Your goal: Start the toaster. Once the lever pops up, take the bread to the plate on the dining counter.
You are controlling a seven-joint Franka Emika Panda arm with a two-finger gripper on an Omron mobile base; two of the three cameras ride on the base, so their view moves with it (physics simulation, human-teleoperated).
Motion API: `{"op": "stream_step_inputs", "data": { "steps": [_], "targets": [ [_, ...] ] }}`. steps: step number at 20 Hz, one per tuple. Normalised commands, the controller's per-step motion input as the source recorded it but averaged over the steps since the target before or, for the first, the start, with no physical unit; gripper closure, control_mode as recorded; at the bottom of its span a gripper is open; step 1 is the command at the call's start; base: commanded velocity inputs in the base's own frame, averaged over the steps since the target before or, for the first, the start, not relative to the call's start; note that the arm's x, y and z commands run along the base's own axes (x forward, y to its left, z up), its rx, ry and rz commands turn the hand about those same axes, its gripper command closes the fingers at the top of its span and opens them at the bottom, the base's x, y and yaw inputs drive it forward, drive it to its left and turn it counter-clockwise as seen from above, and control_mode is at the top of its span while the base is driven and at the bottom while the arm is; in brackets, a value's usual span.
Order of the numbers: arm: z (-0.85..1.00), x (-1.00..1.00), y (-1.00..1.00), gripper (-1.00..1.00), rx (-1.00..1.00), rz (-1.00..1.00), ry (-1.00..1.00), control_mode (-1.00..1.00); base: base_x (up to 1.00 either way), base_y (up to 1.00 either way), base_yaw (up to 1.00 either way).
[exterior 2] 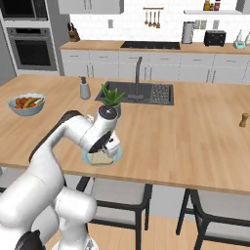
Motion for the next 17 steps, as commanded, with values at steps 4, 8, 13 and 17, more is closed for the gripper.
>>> {"op": "stream_step_inputs", "data": {
  "steps": [4,8,13,17],
  "targets": [
    [0.89,-0.6,0.1,-1.0,-0.13,0.0,0.08,-1.0,0.0,0.0,0.0],
    [0.9,-0.52,0.25,-1.0,-0.19,0.0,0.03,-1.0,0.0,0.0,0.0],
    [0.65,-0.83,0.06,-1.0,-0.2,0.04,0.0,-1.0,0.0,0.0,0.0],
    [0.65,-0.62,0.16,-1.0,-0.2,0.19,0.04,-1.0,0.0,0.0,0.0]
  ]
}}
